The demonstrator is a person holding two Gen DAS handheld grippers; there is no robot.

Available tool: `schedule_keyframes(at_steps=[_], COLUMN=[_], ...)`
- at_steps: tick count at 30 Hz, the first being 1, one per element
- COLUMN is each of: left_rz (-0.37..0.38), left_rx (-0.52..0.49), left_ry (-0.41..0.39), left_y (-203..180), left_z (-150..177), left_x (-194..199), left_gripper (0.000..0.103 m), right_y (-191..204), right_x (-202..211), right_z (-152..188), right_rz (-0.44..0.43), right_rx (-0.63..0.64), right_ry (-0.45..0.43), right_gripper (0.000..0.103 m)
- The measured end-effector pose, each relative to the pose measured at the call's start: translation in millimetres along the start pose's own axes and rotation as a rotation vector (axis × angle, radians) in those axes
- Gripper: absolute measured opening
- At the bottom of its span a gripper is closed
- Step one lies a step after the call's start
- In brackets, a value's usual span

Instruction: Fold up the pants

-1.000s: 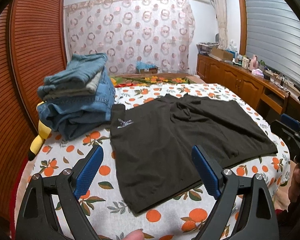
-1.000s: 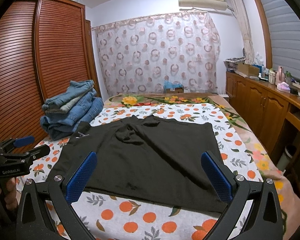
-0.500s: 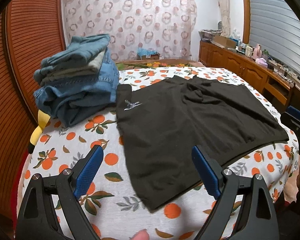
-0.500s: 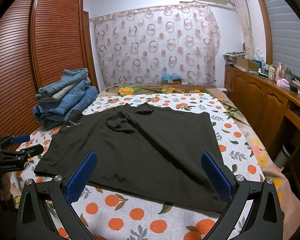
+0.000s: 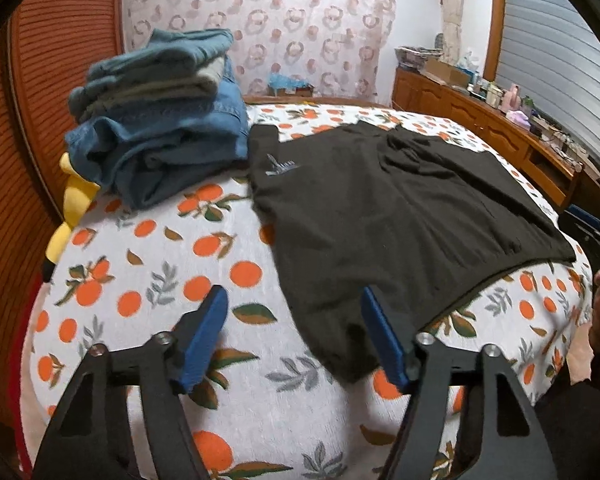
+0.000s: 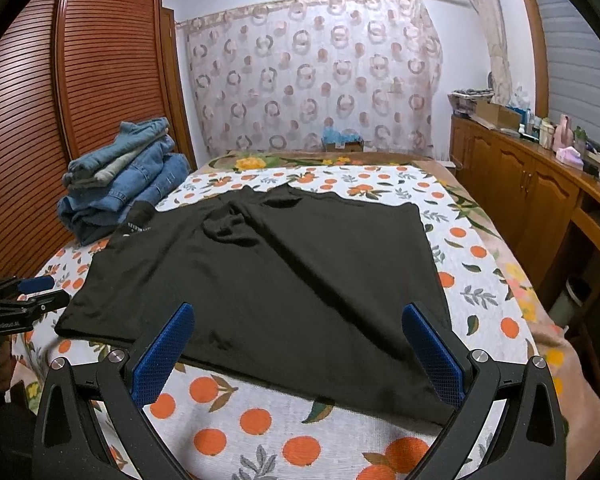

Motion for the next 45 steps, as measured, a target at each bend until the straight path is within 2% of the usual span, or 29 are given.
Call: schedule_keyframes(at_steps=[7,11,14,17,21,24,31,34,39,45], left_rz=[0.041,0.036,0.027,0.033,0.059,0.080,0.128,0.150,0.177,0.211], left_rx=[-0.002,-0.011,-0.024,-0.030,-0.045,-0.049,-0.128,-0.147,-0.189,-0.230], left_ry=[0.053,0.053,0.051,0.050,0.056,0.047,-0.010,-0.031,-0.055,-0.069], left_y=[-0.1,-1.2,-3.4,-4.9,-8.5,-13.6,-42.4,-54.5,-77.2,-101.9], left_z=[10.8,12.5,13.1,12.6,11.8,6.8,-21.4,-34.5,-55.1,-71.7], left_x=[-3.3,-2.7,-3.0,-2.7,-3.2,-2.0,6.9,7.5,3.6,3.6], left_gripper=[0.048,0.047,0.042,0.033,0.011,0.005,0.003,0.003,0.003,0.003], right_y=[-2.8,-1.1,-0.8,-0.7,-1.9,-0.6,-2.7,-4.2,-7.6,-17.3], right_x=[-0.1,-2.2,-4.2,-3.4,-4.1,-6.4,-7.2,-7.1,-5.7,0.7], right_z=[-1.4,-2.4,-2.3,-1.1,-2.3,-4.8,-6.7,-7.0,-6.5,-4.7], right_rz=[-0.008,-0.019,-0.028,-0.036,-0.043,-0.046,-0.048,-0.049,-0.048,-0.032], right_rx=[0.000,0.001,0.006,0.011,0.019,0.024,0.038,0.036,0.032,0.014], right_ry=[0.018,0.025,0.030,0.036,0.037,0.038,0.037,0.035,0.039,0.038], right_gripper=[0.102,0.100,0.098,0.095,0.092,0.090,0.082,0.076,0.057,0.049])
Point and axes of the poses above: each gripper's, at about its wrist camera, not at the fingertips, and x roughly against the way its jaws point, y to its left, z to its underside, the point moved 1 cm from there along -x, roughly the way its jaws point, and after that the axes turned 9 degrees about x, right-handed, at the moved point
